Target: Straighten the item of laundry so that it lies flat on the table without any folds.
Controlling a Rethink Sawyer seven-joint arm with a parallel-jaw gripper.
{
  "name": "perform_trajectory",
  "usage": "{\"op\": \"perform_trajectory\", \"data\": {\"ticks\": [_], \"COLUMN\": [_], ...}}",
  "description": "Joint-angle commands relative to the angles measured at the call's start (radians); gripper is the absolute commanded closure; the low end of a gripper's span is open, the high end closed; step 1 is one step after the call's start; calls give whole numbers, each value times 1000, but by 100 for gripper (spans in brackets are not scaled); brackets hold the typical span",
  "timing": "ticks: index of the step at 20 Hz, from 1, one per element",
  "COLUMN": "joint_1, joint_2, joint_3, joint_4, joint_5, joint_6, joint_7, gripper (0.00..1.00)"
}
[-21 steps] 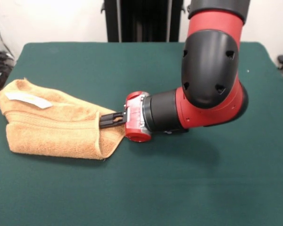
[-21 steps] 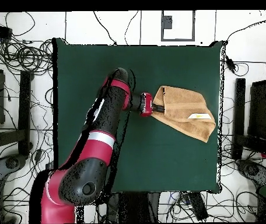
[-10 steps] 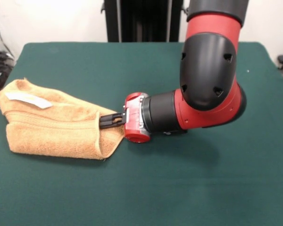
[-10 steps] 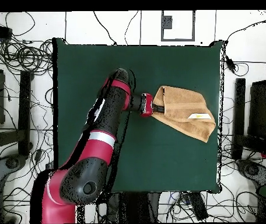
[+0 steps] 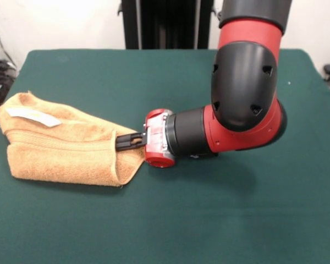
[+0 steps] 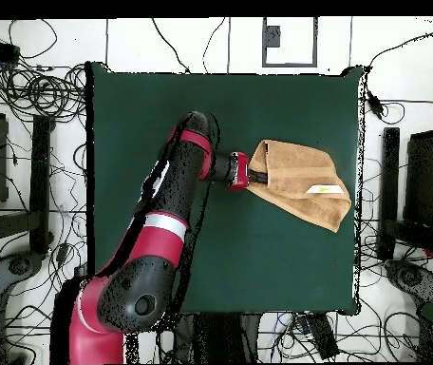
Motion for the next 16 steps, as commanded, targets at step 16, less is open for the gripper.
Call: {"op": "perform_trajectory", "data": {"ticks": [16], "joint_1": [-24], "joint_2": [36], "joint_3": [3], "joint_4": [51], "joint_5": [21], "joint_6": [-4], "joint_7": [306], "gripper": [100]}}
